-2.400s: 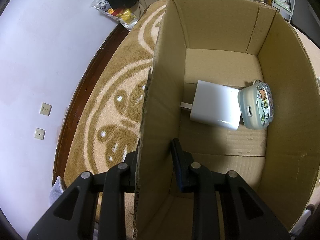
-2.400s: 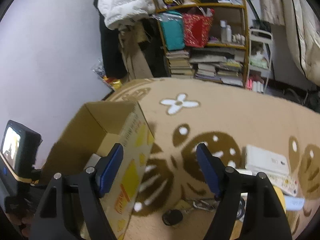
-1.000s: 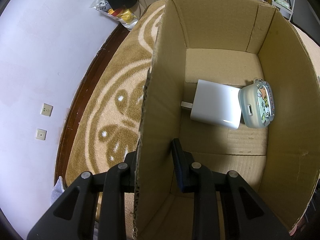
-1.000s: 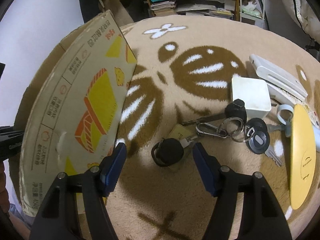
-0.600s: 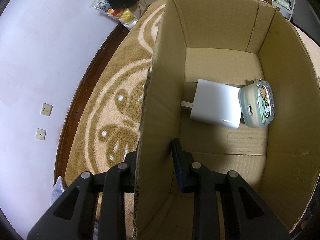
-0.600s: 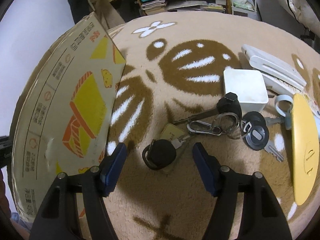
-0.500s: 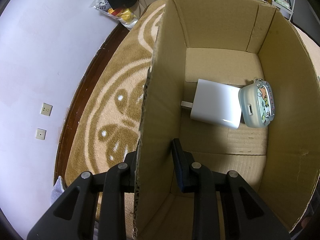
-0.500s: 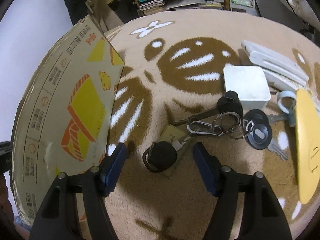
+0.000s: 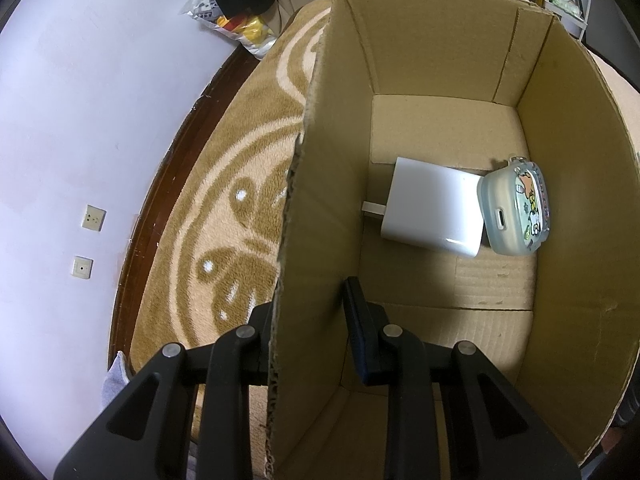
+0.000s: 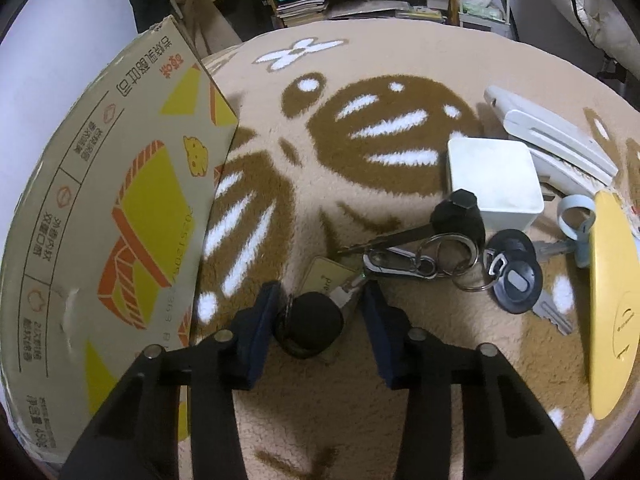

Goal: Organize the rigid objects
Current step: 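Grasp the black key fob with the right gripper and lift toward the box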

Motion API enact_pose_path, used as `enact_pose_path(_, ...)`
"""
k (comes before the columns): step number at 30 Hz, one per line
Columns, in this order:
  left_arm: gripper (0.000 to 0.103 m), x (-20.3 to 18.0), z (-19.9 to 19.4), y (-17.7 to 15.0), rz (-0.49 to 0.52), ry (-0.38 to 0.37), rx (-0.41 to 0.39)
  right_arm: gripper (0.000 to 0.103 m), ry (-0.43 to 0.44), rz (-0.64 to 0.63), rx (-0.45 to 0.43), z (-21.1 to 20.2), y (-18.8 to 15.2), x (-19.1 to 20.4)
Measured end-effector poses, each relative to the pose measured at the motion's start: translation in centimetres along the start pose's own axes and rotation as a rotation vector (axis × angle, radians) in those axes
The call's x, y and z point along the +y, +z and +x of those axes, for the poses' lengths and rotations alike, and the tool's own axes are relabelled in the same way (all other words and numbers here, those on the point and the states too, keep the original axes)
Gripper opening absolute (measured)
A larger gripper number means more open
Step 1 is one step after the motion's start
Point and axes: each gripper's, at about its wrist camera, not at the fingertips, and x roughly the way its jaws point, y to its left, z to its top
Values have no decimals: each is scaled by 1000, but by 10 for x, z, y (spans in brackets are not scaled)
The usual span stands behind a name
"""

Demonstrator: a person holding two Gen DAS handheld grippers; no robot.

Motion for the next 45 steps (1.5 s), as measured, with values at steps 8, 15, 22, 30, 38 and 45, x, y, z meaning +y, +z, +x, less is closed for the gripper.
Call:
enact_pose_path(8, 26, -1, 0, 0, 0, 0, 1, 33, -31, -29, -28, -3, -2, 4)
enact_pose_path(15, 26, -1, 0, 0, 0, -2, 2, 33, -27, -47, -70, -7, 4, 13)
enact_pose_path(22, 26, -1, 0, 3, 1, 0, 6, 33, 16, -45, -127, -18, 15, 21)
enact_pose_path(30, 26, -1, 0, 3, 4, 3, 6, 33, 38, -50, -200, -37, 23, 24)
enact_pose_path(38, 26, 1, 0, 4, -3, -5, 11, 33, 82, -76, -304, -65, 38, 38)
enact_pose_path(45, 26, 3, 2, 4, -7, -11, 14, 33, 122, -115, -390, -91, 49, 52)
